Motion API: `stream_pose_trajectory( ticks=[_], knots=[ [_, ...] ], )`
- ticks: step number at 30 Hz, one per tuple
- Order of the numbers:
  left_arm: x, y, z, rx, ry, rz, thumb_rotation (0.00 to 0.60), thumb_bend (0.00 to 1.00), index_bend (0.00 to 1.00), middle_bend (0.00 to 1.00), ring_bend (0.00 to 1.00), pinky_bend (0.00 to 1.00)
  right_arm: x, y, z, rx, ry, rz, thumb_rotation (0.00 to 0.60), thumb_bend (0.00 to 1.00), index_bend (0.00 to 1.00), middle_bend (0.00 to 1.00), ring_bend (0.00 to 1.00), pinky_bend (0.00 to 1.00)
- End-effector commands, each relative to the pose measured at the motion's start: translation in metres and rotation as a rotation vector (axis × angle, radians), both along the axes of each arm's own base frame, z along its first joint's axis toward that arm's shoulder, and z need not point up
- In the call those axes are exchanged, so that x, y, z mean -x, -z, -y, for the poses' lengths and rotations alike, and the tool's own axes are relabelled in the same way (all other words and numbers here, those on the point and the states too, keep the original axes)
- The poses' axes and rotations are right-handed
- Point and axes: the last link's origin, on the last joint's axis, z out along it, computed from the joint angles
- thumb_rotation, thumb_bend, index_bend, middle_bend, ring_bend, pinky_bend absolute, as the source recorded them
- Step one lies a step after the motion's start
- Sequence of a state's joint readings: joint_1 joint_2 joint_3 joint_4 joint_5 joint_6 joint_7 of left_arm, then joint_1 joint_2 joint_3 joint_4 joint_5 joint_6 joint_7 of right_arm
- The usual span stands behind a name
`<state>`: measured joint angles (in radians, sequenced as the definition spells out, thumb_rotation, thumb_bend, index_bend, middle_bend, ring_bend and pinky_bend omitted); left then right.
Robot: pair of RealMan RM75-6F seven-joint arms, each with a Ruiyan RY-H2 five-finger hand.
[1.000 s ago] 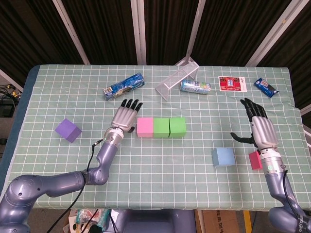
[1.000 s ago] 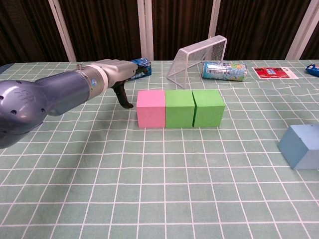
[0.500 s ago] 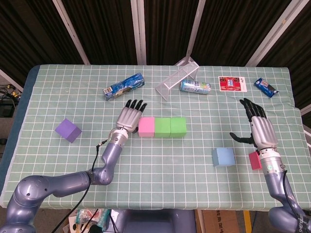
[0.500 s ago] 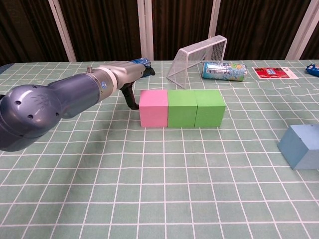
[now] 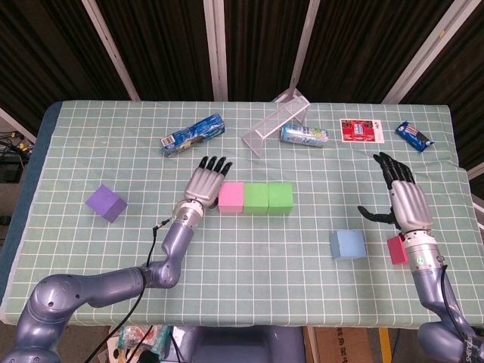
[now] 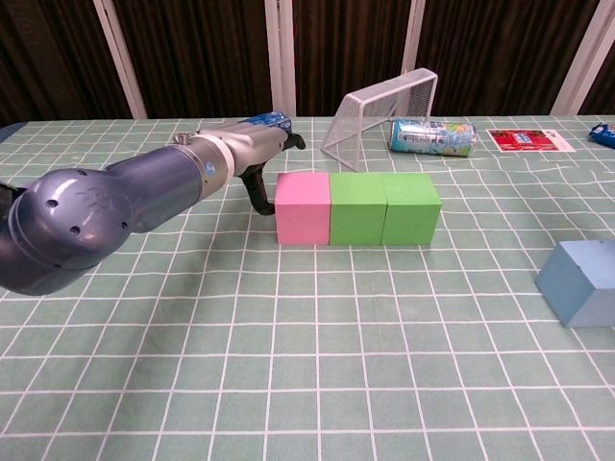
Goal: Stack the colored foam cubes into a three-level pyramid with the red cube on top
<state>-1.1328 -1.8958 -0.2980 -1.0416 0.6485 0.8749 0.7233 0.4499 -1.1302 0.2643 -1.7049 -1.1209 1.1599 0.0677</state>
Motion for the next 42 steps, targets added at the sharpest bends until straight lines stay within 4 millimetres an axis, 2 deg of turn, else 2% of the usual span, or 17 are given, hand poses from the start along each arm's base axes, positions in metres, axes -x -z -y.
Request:
stream_pose_trajectory(
  ticks=[1,8,12,17,22,25,36,42],
  knots=[
    [0.002,-0.002,0.000,-0.003,-0.005,0.003,0.600,0.32,0.00,0.01,0.01,0.04,0.000,0.000,0.000,0.000,0.001,0.000,0.600,0.24,0.00,0.00,0.00,0.00],
    [0.007,-0.012,0.000,-0.021,-0.016,0.018,0.600,0.28,0.00,0.00,0.01,0.04,0.000,0.002,-0.001,-0.008,-0.001,-0.006,0.600,0.24,0.00,0.00,0.00,0.00],
    [0.010,-0.028,0.002,-0.047,-0.017,0.035,0.600,0.24,0.00,0.00,0.01,0.04,0.001,0.002,-0.001,-0.011,-0.001,-0.010,0.600,0.24,0.00,0.00,0.00,0.00],
    [0.013,-0.053,0.005,-0.087,-0.021,0.071,0.600,0.14,0.00,0.00,0.01,0.04,0.001,0.003,-0.001,-0.012,0.000,-0.012,0.600,0.24,0.00,0.00,0.00,0.00],
    [0.022,-0.090,0.017,-0.140,-0.060,0.160,0.600,0.14,0.00,0.00,0.01,0.04,0.000,0.004,-0.003,-0.028,0.005,-0.015,0.600,0.24,0.00,0.00,0.00,0.00],
    [0.028,-0.104,0.025,-0.156,-0.076,0.182,0.600,0.14,0.00,0.00,0.01,0.04,-0.001,0.006,-0.005,-0.042,0.005,-0.022,0.600,0.24,0.00,0.00,0.00,0.00],
    [0.072,-0.171,0.090,-0.247,-0.148,0.329,0.600,0.13,0.00,0.00,0.01,0.04,-0.001,0.013,-0.020,-0.113,0.022,-0.114,0.600,0.24,0.00,0.00,0.00,0.00],
    [0.099,-0.194,0.123,-0.270,-0.197,0.338,0.600,0.13,0.00,0.00,0.01,0.04,0.017,0.012,-0.044,-0.181,0.086,-0.226,0.600,0.24,0.00,0.00,0.00,0.00]
  ],
)
